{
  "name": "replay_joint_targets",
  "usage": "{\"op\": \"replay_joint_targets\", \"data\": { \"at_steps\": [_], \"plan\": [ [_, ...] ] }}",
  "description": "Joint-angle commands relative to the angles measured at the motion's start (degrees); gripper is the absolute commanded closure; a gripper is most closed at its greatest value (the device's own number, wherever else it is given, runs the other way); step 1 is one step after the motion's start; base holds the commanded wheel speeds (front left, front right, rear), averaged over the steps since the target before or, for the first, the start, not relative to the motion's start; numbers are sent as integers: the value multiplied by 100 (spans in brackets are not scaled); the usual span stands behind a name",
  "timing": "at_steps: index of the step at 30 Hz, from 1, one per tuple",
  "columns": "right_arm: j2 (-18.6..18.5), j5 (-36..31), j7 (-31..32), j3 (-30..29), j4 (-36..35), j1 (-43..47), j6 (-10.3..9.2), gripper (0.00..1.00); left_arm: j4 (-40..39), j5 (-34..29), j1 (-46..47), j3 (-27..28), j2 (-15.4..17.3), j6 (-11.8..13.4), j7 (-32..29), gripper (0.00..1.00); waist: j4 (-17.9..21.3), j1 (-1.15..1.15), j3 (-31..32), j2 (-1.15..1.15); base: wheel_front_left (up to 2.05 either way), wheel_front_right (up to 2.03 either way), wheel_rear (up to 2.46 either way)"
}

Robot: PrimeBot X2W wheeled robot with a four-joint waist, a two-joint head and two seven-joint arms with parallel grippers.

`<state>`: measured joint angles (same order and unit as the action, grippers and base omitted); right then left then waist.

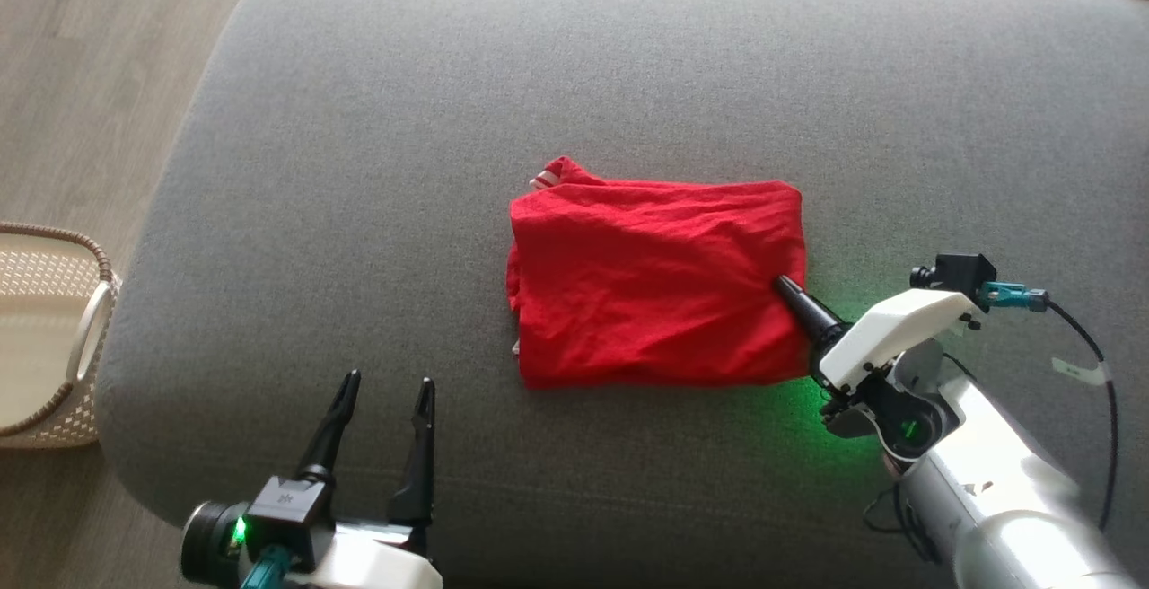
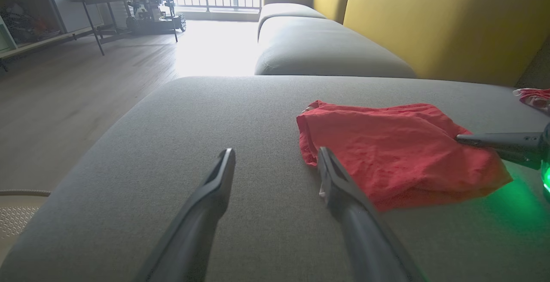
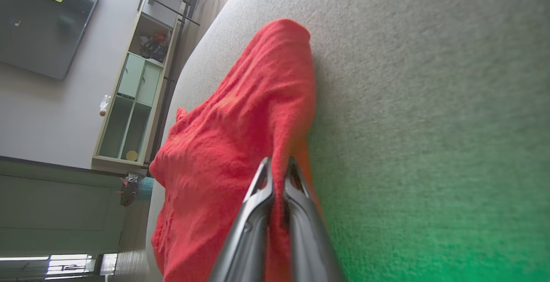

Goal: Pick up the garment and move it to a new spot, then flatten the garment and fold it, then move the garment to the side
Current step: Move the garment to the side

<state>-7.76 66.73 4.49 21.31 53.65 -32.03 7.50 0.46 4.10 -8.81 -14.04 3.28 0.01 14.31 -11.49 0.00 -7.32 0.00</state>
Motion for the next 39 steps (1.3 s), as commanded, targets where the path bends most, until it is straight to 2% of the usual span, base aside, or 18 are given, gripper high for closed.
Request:
{"op": "replay_joint_targets", "data": {
  "at_steps": [1, 6, 15, 16, 22, 27, 33, 39],
  "plan": [
    [-74, 23, -150, 158, -187, -97, -1, 100, -176, -27, 273, 181, -40, 6, 69, 0, 9, 0, -5, 0, 0, 0, 0],
    [-374, -172, -514, 428, -159, -312, -1, 100, -240, 1, 226, 195, -40, 53, 69, 0, 231, 0, -46, 0, 0, 0, 0],
    [-831, -565, -771, 782, -1, -1042, -1, 100, -349, 52, 336, 178, -40, 85, 69, 0, 1209, 0, -203, 0, 0, 0, 0],
    [-831, -565, -771, 782, -1, -1042, -1, 100, -349, 52, 336, 178, -40, 85, 69, 0, 1209, 0, -203, 0, 0, 0, 0],
    [-957, -739, -858, 868, 123, -1576, -1, 100, -428, -61, 544, 236, -28, 6, 69, 0, 1926, 0, -470, 0, 0, 0, 0],
    [-1047, -994, -1097, 909, 377, -2136, -1, 100, -477, -160, 744, 285, 46, -79, 69, 0, 2377, 0, -751, 0, 0, 0, 0],
    [-1152, -1347, -1404, 913, 768, -2982, -1, 100, -516, -262, 1037, 299, 180, -193, 69, 0, 2677, 0, -1239, 0, 0, 0, 0],
    [-1344, -1774, -1702, 839, 1342, -3858, -1, 100, -520, -322, 1352, 298, 269, -254, 69, 0, 2718, 0, -1644, 0, 0, 0, 0]
  ]
}}
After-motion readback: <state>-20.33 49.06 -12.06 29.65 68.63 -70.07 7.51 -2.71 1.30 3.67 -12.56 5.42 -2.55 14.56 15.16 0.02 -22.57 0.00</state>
